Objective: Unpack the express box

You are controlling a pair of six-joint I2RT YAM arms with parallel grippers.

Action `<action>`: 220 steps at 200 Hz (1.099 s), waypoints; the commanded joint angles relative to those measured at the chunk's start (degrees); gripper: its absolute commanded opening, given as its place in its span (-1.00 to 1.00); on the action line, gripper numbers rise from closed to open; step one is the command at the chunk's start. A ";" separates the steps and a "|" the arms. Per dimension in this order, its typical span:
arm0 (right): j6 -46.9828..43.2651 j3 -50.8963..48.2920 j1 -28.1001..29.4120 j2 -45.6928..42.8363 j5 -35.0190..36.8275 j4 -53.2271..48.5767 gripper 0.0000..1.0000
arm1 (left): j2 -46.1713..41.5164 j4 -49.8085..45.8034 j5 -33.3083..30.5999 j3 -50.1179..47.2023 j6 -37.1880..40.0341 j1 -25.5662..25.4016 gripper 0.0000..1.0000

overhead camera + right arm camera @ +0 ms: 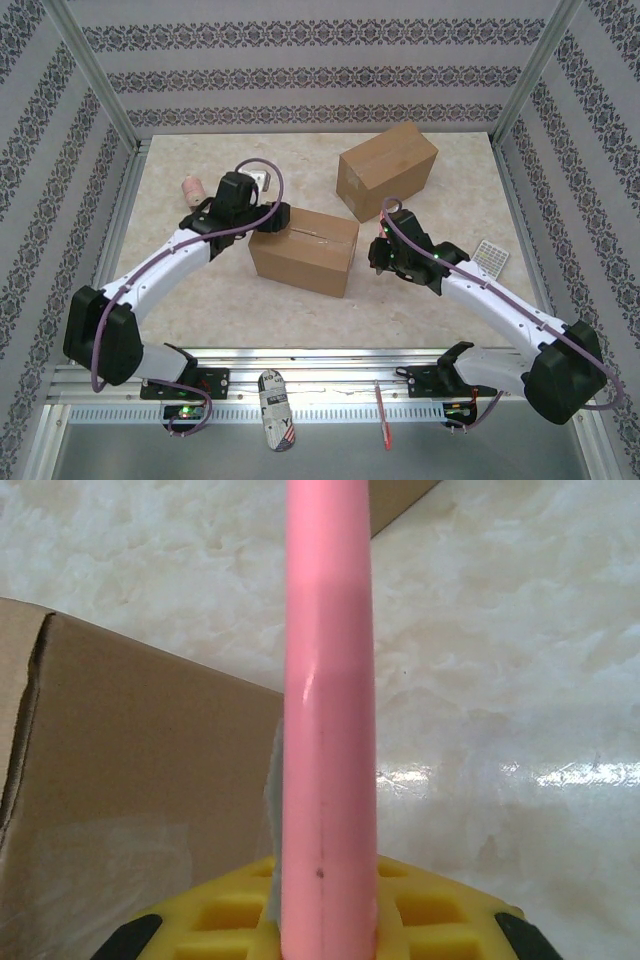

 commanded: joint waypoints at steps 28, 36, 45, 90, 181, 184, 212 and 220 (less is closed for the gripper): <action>-0.05 -0.51 -0.64 -0.49 -1.28 0.23 -1.00 | -4.85 14.47 1.65 -7.78 2.41 0.39 0.48; 0.03 -0.60 -0.64 -0.28 -1.46 0.46 -1.00 | -5.29 15.91 1.60 -9.02 2.40 0.41 0.48; 0.08 -0.68 -0.63 -0.08 -1.70 0.64 -1.00 | -5.67 17.40 1.53 -10.36 2.43 0.40 0.48; 0.25 -1.01 -0.63 0.42 -2.59 1.26 -1.00 | -6.46 23.95 1.87 -16.05 1.97 0.41 0.47; 1.60 -0.60 -0.63 -0.25 -5.79 1.36 -1.00 | -3.22 15.41 -1.97 -18.67 -0.35 0.34 0.37; 1.69 -0.60 -0.61 -0.40 -6.02 1.36 -1.00 | -3.00 14.90 -2.15 -18.68 -0.52 0.33 0.36; 2.85 -0.94 -0.63 -2.45 -9.13 1.65 -1.00 | -2.42 13.66 -2.64 -20.60 -2.21 0.25 0.36; 3.22 -1.08 -0.67 -3.28 -10.02 1.62 -1.00 | -2.48 14.06 -2.70 -21.39 -2.57 0.24 0.37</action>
